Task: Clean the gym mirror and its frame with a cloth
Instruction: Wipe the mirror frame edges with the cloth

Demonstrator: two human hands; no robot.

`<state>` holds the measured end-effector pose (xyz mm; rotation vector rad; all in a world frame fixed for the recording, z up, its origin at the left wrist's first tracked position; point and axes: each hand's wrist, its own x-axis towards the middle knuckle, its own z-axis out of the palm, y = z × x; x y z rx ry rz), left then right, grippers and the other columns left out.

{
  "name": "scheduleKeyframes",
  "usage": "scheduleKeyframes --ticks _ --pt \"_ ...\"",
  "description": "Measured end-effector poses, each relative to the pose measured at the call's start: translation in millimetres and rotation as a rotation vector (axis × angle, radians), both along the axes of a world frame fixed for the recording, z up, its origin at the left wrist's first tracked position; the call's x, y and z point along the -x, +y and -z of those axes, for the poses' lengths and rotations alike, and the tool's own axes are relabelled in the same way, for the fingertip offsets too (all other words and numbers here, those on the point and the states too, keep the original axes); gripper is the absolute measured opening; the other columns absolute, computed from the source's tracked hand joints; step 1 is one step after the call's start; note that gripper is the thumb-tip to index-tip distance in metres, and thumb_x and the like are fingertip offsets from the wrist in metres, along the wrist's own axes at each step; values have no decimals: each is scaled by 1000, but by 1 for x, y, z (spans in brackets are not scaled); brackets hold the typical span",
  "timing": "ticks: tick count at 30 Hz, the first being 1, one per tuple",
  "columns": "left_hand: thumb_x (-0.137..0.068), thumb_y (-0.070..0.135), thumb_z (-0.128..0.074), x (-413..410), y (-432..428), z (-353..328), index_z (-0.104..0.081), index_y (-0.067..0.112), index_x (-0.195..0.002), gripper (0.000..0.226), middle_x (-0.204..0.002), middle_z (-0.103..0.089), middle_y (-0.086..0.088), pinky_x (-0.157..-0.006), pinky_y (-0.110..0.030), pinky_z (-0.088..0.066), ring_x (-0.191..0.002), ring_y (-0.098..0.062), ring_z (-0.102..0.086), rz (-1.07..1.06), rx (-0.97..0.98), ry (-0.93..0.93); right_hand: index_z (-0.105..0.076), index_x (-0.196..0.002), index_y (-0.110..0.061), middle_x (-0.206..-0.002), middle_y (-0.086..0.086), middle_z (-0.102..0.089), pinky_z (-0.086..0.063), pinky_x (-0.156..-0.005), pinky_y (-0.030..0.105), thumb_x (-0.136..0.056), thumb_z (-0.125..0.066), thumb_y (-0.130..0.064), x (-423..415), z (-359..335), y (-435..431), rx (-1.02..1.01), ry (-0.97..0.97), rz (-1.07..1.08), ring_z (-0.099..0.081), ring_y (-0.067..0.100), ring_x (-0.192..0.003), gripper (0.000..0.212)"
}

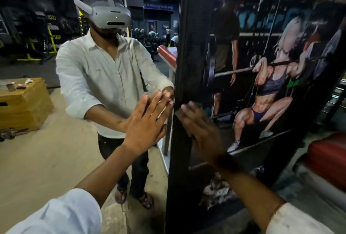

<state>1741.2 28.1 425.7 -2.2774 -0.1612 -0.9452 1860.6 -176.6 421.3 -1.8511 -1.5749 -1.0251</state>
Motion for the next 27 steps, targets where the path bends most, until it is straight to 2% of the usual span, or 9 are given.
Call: scheduleKeyframes --ticks 3,6,8,11,15,18,21,24,27 --pt "-105 53 -48 4 -3 16 -7 9 -170 89 -178 7 -16 -131 -56 11 -164 -35 11 8 29 -5 -61 -143 -4 -158 15 -50 -31 -125 57 -97 -59 9 8 -51 -3 -208 -12 14 -37 35 -154 48" --pt "-102 56 -56 4 -6 24 -9 8 -170 96 -178 7 -17 -130 -57 11 -164 -36 12 -6 34 1 -60 -144 -4 -158 16 -50 -31 -124 59 -93 -65 12 -1 -71 10 -255 -24 33 -36 35 -154 53" --pt "-101 58 -57 4 -9 33 -5 8 -170 101 -178 8 -17 -131 -57 9 -164 -35 12 -20 47 -3 -57 -147 -5 -161 15 -46 -28 -126 59 -93 -61 14 -9 -47 24 -191 -13 13 -32 35 -156 57" --pt "-101 59 -58 6 -13 61 -1 7 -170 104 -178 7 -17 -132 -58 5 -165 -36 7 -34 62 11 -54 -150 -5 -163 14 -43 -26 -126 60 -93 -49 14 -14 34 34 -91 -12 -1 -28 35 -158 60" --pt "-101 61 -57 4 -10 106 -5 9 -170 101 -178 5 -17 -132 -60 1 -165 -37 2 -42 51 23 -58 -147 -7 -162 7 -45 -24 -129 50 -93 -42 8 -9 114 25 -25 -25 -27 -30 28 -158 59" --pt "-103 62 -50 -1 -12 121 -6 9 -170 97 -178 5 -17 -131 -61 -2 -165 -37 2 -43 52 8 -65 -140 -5 -157 11 -52 -32 -125 53 -97 -48 10 -12 110 20 -93 -43 -76 -39 29 -154 49" --pt "-106 64 -45 -9 -11 126 -11 9 -170 92 -178 2 -15 -131 -63 -7 -165 -34 0 -6 61 -48 -64 -139 -4 -156 14 -52 -31 -124 58 -105 -49 -3 -21 78 17 -271 -10 -95 -38 31 -154 38" --pt "-108 63 -39 -15 -8 132 -16 9 -170 85 -178 -4 -15 -131 -63 -9 -165 -34 -5 18 48 -102 -58 -143 -6 -159 11 -48 -28 -126 58 -100 -45 -2 -30 69 25 -314 21 -66 -33 32 -155 45" --pt "-108 62 -38 -17 -4 141 -15 9 -170 84 -178 -6 -15 -130 -63 -12 -165 -34 -7 13 -9 -128 -53 -149 -9 -163 7 -40 -27 -127 57 -98 -43 -5 -31 103 36 -249 2 -41 -29 29 -158 52"
